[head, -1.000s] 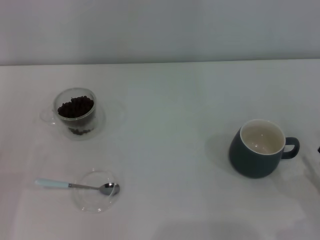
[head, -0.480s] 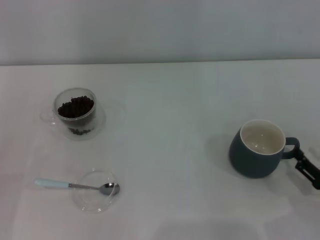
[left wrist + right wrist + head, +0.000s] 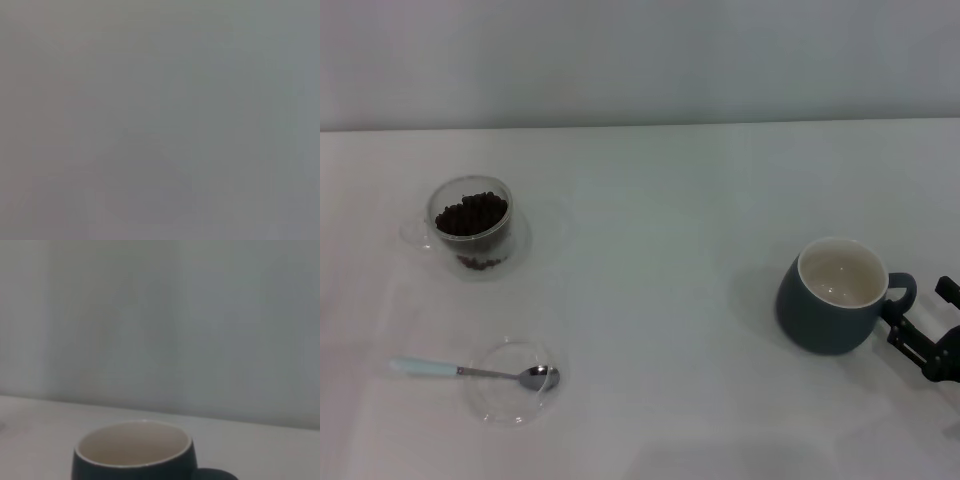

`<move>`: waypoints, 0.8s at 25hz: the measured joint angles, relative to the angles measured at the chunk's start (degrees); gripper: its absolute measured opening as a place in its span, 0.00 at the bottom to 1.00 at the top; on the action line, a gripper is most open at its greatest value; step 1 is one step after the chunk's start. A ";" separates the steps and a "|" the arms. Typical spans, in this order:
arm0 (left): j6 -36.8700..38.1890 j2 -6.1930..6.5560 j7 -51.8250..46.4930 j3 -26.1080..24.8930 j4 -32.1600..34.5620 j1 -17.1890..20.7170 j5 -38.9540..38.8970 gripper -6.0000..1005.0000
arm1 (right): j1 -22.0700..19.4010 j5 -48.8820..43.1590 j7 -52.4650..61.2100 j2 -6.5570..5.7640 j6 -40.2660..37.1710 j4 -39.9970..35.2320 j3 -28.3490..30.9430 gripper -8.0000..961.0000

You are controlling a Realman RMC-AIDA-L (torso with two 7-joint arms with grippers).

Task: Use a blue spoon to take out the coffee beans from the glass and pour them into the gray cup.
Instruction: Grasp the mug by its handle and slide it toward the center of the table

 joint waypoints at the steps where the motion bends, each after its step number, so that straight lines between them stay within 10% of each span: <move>1: -0.01 0.01 0.03 0.00 0.00 0.00 -0.09 0.87 | 0.17 0.09 -0.20 0.01 0.51 -0.02 0.00 0.77; 20: -0.60 -0.14 0.96 -0.08 0.00 0.23 0.13 0.87 | 1.95 0.81 -2.63 0.17 5.87 -1.42 0.59 0.74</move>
